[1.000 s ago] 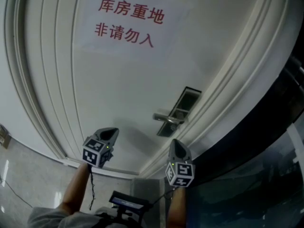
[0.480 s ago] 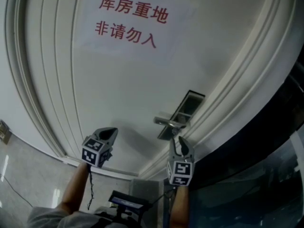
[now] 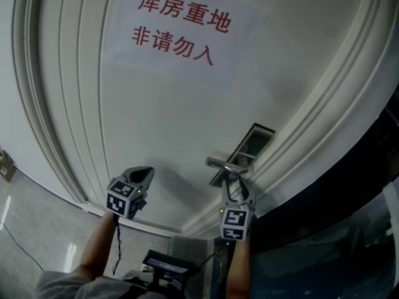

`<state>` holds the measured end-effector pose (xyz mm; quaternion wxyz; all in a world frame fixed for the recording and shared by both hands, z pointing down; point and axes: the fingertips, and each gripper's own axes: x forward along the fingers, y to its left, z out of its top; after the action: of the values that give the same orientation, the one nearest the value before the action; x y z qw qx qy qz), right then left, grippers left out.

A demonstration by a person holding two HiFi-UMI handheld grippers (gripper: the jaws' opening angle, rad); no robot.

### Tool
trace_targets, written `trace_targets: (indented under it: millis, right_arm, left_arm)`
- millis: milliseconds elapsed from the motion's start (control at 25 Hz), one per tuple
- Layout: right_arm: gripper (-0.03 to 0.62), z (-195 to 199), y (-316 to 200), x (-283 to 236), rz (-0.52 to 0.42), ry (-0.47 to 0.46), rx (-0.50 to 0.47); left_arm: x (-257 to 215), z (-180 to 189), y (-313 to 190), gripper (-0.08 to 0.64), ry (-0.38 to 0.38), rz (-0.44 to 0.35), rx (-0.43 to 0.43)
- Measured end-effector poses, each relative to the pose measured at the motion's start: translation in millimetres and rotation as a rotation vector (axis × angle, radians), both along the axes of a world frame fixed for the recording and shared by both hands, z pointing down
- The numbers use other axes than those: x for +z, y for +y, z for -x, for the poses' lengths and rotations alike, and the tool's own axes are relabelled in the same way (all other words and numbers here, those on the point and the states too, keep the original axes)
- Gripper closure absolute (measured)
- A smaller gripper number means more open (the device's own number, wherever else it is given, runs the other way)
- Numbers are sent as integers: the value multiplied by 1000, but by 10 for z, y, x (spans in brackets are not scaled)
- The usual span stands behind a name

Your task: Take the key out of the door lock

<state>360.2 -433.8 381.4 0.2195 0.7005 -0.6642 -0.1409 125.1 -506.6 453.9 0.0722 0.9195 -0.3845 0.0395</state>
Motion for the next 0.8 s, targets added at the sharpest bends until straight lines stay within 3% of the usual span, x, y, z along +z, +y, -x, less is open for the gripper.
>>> trace_targets:
  millis: [120, 200, 400, 680, 760, 800]
  right_arm:
    - [410, -26, -30, 0, 11, 38, 20]
    - [451, -35, -36, -16, 7, 55, 29]
    - [480, -6, -55, -8, 10, 120, 38]
    - [497, 67, -40, -73, 26, 277, 52]
    - [561, 87, -49, -90, 17, 300, 53]
    - [562, 96, -53, -91, 15, 309, 55]
  left_arm:
    - [5, 35, -35, 552, 7, 3, -12]
    - [3, 44, -58, 552, 13, 5, -15]
    - [14, 57, -90, 552, 30, 11, -20]
    - [67, 70, -101, 552, 45, 27, -22]
    - [78, 73, -100, 552, 50, 31, -24]
    - [80, 75, -100, 552, 52, 32, -24]
